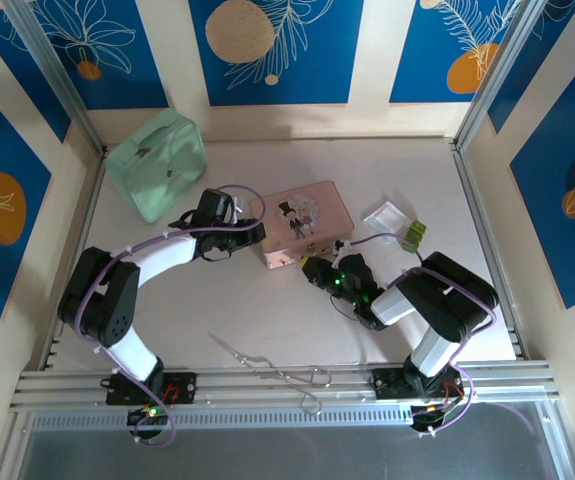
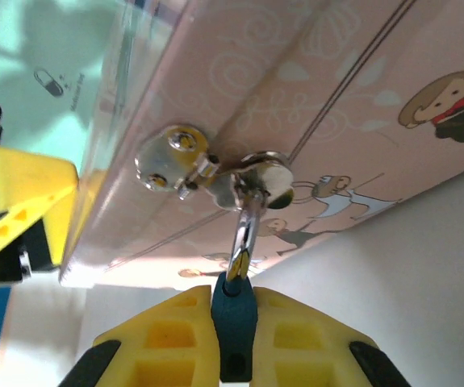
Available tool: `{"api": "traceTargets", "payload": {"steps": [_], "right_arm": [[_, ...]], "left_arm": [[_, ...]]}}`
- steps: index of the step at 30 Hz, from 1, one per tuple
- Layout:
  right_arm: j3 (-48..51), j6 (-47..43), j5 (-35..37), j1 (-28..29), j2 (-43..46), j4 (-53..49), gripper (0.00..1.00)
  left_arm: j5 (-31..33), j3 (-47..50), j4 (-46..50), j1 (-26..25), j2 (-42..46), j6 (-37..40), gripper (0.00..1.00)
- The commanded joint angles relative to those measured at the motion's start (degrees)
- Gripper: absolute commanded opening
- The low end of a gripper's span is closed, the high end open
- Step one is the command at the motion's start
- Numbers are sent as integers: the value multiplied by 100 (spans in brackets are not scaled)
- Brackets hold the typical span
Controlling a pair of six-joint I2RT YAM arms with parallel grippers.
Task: Unlock the padlock with the key
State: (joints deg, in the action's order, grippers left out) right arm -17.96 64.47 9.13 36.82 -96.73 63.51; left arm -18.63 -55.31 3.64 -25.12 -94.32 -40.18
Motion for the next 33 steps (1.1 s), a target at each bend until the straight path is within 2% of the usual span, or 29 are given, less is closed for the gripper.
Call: {"api": "traceTargets", "payload": {"steps": [1, 4, 8, 15, 21, 28, 33], "right_arm": [[-206, 291, -114, -83, -146, 893, 0], [-235, 367, -195, -27, -306, 1057, 0], [-189, 618, 161, 52, -409, 924, 0], [-84, 712, 305, -166, -327, 828, 0], [222, 756, 942, -307, 395, 189, 0], [60, 322, 805, -574, 904, -466, 0], [-12, -230, 680, -533, 1745, -1657, 0]], "left_arm": [[-140, 173, -206, -29, 199, -50, 61], [26, 128, -295, -228, 494, -69, 69], [309, -151, -182, -509, 457, -61, 72], [708, -356, 165, -566, -222, -174, 70], [862, -297, 293, -551, -531, -155, 65], [914, -324, 503, -489, -710, -42, 59], [957, -343, 592, -426, -657, 70, 59]]}}
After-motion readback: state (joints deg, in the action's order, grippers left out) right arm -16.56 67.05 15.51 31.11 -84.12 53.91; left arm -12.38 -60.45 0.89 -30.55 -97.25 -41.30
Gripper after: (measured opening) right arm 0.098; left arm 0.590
